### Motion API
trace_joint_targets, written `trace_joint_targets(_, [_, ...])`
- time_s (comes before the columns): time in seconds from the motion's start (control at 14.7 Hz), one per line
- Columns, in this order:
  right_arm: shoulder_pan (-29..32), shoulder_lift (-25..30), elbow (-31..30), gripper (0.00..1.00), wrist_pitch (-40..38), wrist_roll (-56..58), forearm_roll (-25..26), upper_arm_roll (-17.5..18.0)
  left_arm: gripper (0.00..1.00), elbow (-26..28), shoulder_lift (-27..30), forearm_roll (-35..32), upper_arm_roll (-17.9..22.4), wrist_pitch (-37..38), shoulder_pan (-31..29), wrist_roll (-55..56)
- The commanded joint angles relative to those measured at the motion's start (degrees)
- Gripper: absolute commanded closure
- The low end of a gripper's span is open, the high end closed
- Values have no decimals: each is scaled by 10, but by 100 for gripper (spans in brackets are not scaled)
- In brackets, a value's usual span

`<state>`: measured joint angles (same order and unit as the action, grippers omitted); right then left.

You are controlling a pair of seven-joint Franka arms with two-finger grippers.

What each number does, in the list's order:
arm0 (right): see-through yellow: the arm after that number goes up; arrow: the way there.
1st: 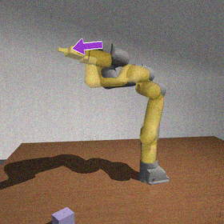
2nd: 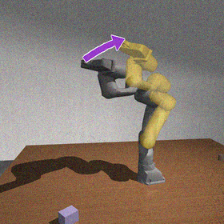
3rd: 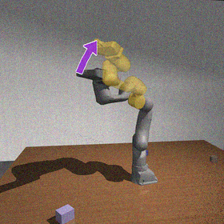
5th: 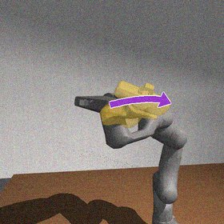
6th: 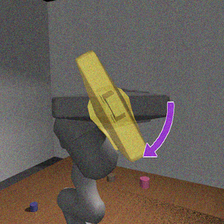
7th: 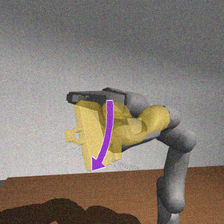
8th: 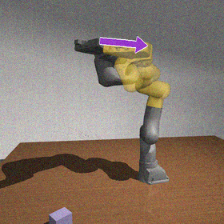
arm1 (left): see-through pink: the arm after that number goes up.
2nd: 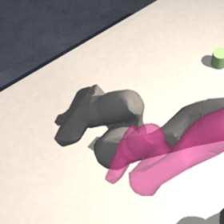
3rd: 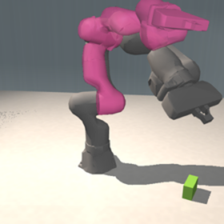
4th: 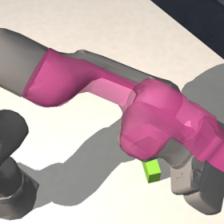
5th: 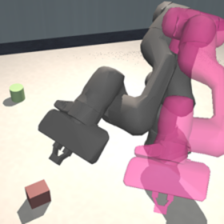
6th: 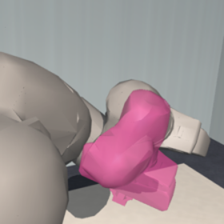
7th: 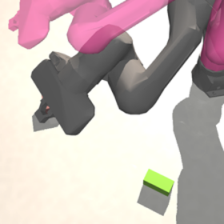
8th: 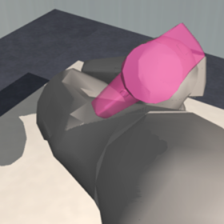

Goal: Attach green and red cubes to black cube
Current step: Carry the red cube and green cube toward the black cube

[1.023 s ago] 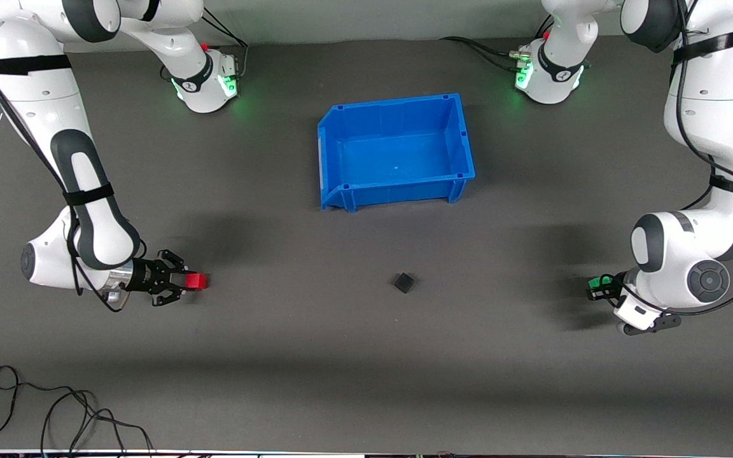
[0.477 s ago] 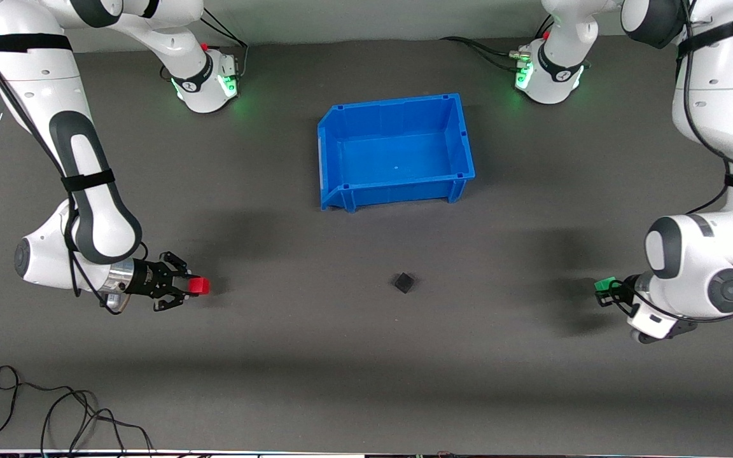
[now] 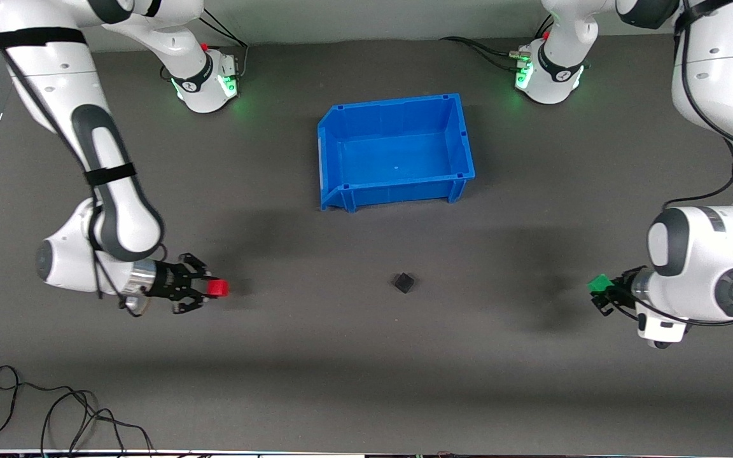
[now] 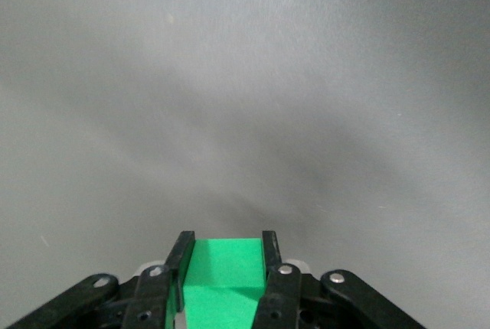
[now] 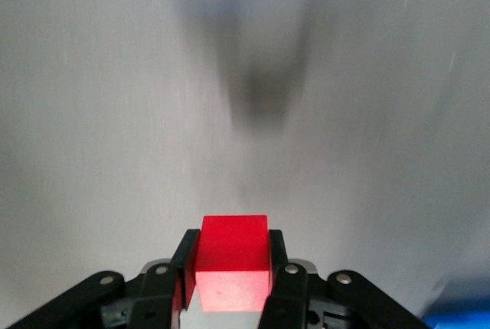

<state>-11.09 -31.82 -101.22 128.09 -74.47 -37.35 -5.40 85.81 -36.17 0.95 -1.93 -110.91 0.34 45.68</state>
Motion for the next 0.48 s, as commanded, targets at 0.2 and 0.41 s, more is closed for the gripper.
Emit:
trace_joint_targets(0.2, [-145,-43,48,70,113,-185,-11,-6,100,38,16,70,6,-37,74,298])
trace_joint_targets(0.41, [-197,-69,73,70,149,-270,-11,-6,100,40,0,101,4,-69,116,391])
